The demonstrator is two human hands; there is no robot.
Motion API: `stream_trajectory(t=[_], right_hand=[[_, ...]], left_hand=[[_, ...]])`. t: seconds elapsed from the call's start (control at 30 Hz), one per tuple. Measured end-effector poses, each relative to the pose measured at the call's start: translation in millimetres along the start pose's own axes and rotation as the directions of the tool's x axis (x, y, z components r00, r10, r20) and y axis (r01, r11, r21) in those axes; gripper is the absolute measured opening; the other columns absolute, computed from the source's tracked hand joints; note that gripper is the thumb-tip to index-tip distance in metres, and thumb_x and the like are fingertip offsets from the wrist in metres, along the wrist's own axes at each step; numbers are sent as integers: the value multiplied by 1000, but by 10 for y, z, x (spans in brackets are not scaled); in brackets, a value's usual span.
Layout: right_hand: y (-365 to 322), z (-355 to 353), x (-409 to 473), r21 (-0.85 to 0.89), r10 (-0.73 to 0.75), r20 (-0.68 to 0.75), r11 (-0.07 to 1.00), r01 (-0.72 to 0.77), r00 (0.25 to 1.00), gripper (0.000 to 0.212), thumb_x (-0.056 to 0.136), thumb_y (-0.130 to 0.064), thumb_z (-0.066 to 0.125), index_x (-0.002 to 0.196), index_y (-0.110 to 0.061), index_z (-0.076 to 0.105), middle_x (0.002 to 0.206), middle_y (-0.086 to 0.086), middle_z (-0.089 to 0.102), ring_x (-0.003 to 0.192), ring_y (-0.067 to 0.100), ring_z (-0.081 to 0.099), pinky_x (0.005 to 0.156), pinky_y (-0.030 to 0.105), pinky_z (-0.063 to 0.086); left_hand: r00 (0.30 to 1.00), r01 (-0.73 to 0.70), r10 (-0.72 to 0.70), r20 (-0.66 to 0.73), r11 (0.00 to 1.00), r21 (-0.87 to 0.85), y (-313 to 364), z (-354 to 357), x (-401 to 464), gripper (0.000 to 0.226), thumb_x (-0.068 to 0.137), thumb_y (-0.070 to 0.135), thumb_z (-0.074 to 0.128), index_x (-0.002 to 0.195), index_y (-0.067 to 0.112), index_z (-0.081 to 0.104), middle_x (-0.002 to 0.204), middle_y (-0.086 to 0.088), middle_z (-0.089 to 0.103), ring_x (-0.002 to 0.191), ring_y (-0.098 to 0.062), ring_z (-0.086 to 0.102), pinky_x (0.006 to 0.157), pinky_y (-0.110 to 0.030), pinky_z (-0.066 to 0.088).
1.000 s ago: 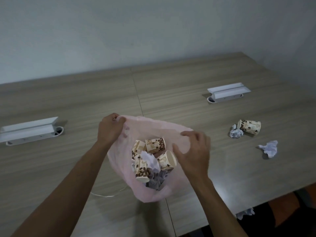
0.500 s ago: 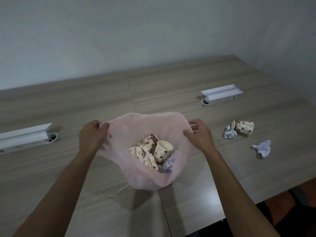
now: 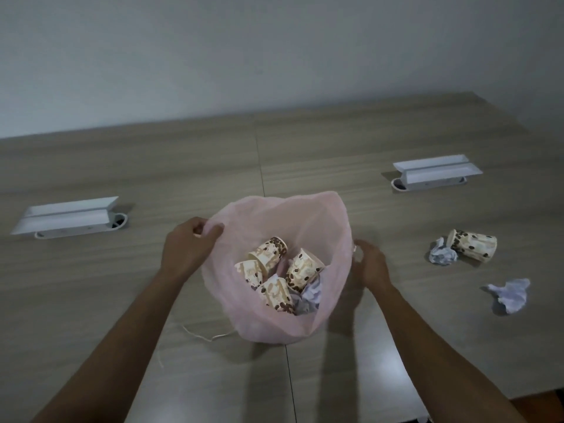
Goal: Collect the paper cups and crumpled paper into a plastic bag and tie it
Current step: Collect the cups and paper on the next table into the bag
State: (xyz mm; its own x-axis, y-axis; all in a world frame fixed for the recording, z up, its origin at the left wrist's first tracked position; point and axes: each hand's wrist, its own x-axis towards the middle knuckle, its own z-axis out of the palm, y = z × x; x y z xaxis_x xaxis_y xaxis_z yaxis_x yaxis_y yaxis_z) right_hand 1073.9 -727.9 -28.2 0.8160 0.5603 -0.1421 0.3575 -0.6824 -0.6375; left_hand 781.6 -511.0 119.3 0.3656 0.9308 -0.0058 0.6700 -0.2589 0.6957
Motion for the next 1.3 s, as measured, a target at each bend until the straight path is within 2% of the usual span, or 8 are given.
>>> stream_trajectory(t=[0.13, 0.23, 0.57, 0.7, 0.87, 1.0, 1.17, 1.3], right_hand=[[-33, 146, 197, -185, 5, 190, 982, 31, 982, 58, 76, -39, 61, 128, -13, 62, 131, 19, 59, 117, 40, 58, 98, 41, 48], [-101, 185, 206, -205, 12, 215, 978, 33, 977, 39, 88, -27, 60, 119, -5, 64, 120, 23, 64, 113, 41, 60, 94, 42, 49], [72, 75, -170, 267, 283, -43, 928, -262, 958, 39, 73, -23, 84, 104, -6, 67, 101, 18, 72, 96, 32, 67, 74, 26, 41], [52, -128, -238, 623, 529, -35, 675, -395, 848, 34, 76, -26, 81, 103, -13, 65, 108, 15, 69, 80, 25, 64, 70, 34, 55], [-353, -692, -437, 947, 494, 1, 279, -159, 870, 29, 85, -10, 70, 110, -13, 54, 98, 11, 63, 74, 22, 59, 61, 31, 52], [-1014, -826, -739, 824, 229, -196, 565, 34, 953, 29, 81, -16, 76, 104, -22, 59, 97, 4, 70, 79, 17, 65, 63, 30, 55], [-1370, -618, -944, 263, -192, -23, 946, 191, 981, 52, 75, -43, 80, 123, -38, 61, 113, -12, 55, 103, 11, 57, 81, 28, 53], [-1127, -530, -878, -14, 3, -357, 1000, -9, 934, 67, 73, -35, 79, 133, -20, 52, 125, 7, 54, 115, 27, 50, 94, 36, 44]], left_hand=[[1000, 5, -5, 7, 1000, 9, 48, 89, -34, 55, 78, 56, 73, 118, 19, 64, 101, 4, 65, 94, -19, 62, 80, -31, 48], [1000, 17, -18, 23, 999, 38, 88, 129, -33, 65, 73, 52, 79, 124, 16, 59, 115, -3, 67, 103, -24, 64, 87, -36, 52], [992, -52, 46, 121, 998, 45, 193, 261, 9, 33, 80, 28, 72, 106, 9, 62, 103, -7, 67, 89, -25, 59, 73, -29, 40], [988, -70, 69, 139, 998, -4, 252, 310, 61, 47, 64, 44, 60, 98, 12, 64, 97, -7, 70, 90, -28, 63, 76, -33, 47], [982, -83, 89, 164, 995, -47, 313, 344, 128, 45, 63, 44, 59, 96, 14, 64, 95, -5, 70, 90, -28, 64, 75, -32, 47], [978, -101, 110, 177, 993, -60, 343, 342, 181, 44, 64, 44, 57, 96, 14, 63, 97, -6, 69, 91, -28, 63, 77, -33, 48], [971, -119, 131, 199, 990, -69, 372, 367, 219, 48, 64, 44, 57, 99, 12, 64, 99, -7, 68, 93, -30, 63, 81, -36, 50], [968, -136, 157, 197, 984, -115, 354, 378, 290, 45, 62, 41, 61, 96, 13, 65, 99, -7, 70, 94, -28, 65, 83, -36, 50]])
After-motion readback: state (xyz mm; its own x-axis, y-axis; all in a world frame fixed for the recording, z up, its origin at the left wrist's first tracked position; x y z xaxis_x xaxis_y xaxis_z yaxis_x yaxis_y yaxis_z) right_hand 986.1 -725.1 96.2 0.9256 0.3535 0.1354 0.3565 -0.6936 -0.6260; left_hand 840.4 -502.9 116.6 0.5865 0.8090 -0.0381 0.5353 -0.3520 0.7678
